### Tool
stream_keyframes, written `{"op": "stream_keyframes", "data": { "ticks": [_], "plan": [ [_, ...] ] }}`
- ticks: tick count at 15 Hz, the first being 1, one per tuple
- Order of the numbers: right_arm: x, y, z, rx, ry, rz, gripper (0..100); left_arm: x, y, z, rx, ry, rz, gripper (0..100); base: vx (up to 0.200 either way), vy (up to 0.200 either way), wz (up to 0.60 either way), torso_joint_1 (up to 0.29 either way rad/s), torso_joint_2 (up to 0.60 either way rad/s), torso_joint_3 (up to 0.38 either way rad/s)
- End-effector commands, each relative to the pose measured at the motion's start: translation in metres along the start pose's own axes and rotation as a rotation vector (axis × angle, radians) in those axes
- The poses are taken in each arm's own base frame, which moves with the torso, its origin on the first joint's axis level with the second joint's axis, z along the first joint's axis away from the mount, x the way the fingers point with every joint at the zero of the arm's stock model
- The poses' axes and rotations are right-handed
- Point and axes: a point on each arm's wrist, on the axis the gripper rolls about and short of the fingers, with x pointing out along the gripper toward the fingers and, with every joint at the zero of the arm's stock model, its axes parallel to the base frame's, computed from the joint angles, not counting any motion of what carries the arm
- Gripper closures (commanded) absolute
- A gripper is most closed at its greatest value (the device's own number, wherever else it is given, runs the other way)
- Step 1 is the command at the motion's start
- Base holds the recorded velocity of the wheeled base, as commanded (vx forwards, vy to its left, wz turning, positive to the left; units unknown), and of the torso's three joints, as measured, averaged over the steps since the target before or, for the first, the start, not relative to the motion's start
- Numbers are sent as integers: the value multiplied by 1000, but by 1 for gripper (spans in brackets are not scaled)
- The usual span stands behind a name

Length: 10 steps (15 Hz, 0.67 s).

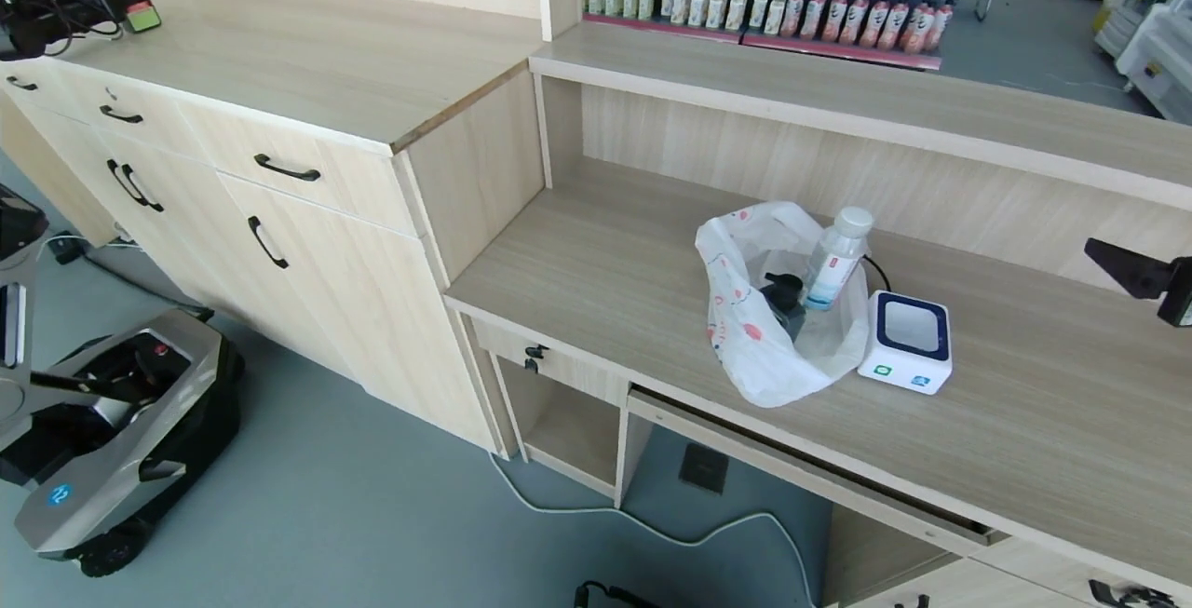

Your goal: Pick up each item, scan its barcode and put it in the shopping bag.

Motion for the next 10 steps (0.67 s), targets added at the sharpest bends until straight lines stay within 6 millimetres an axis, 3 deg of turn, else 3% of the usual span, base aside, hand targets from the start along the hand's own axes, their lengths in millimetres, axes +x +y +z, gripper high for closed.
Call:
{"op": "stream_keyframes", "data": {
  "ticks": [1, 9, 10],
  "plan": [
    [-62, 3, 37, -15, -73, -83, 0, 0, 0, 0, 0, -1, 0, 0, 0, 0, -600, 2, 2, 7],
    [-117, 33, -11, 27, 58, -161, 0, 0, 0, 0, 0, -1, 0, 0, 0, 0, -600, 0, 2, 4],
    [-123, 37, -16, 32, 56, -154, 0, 0, 0, 0, 0, 1, 0, 0, 0, 0, 0, 0, 0, 0]
  ]
}}
